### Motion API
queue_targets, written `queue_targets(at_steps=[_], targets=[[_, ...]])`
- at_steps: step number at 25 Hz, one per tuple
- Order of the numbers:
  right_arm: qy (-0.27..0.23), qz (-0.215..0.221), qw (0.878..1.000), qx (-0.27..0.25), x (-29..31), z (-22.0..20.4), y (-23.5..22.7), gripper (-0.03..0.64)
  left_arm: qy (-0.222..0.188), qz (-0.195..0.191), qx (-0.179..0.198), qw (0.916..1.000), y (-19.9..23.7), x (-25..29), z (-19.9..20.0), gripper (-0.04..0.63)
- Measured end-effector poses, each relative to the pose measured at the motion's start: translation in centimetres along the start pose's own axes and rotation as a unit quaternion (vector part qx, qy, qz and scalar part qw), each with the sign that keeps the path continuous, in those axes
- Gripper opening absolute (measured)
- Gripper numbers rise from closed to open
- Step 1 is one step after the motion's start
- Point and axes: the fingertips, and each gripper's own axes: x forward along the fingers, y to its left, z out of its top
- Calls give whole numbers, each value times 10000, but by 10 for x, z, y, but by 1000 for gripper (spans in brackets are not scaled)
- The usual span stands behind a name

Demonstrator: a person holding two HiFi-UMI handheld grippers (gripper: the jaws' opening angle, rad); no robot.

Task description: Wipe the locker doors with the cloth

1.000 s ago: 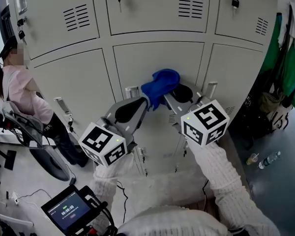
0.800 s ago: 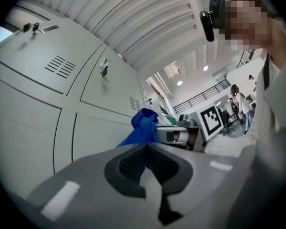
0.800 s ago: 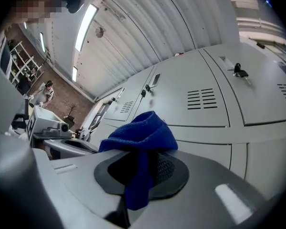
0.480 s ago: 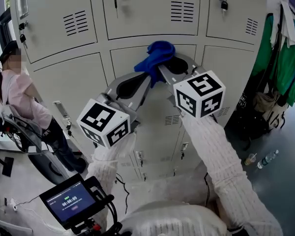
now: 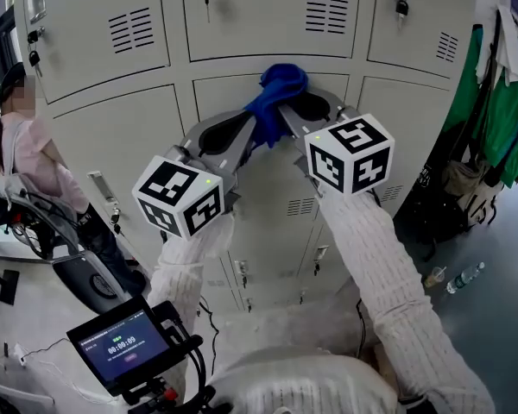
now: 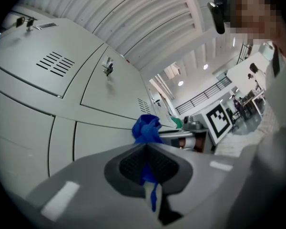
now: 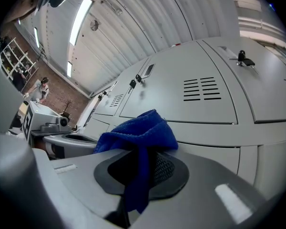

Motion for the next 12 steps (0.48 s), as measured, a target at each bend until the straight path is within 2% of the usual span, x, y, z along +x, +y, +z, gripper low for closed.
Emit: queue_targets(at_steps=[4,7,12], targets=[[-103,-68,9999,-66,0,-1,1,49,12,13,-48,10000,2,2,-6,1],[-103,-139,9998,-140,-1,-6,3,49,172,-75,-92,9998,1,7,-18,0],[24,-55,9999,101,-7,-33,12,49,285,-82,-238,9993,-3,4,-37,0]])
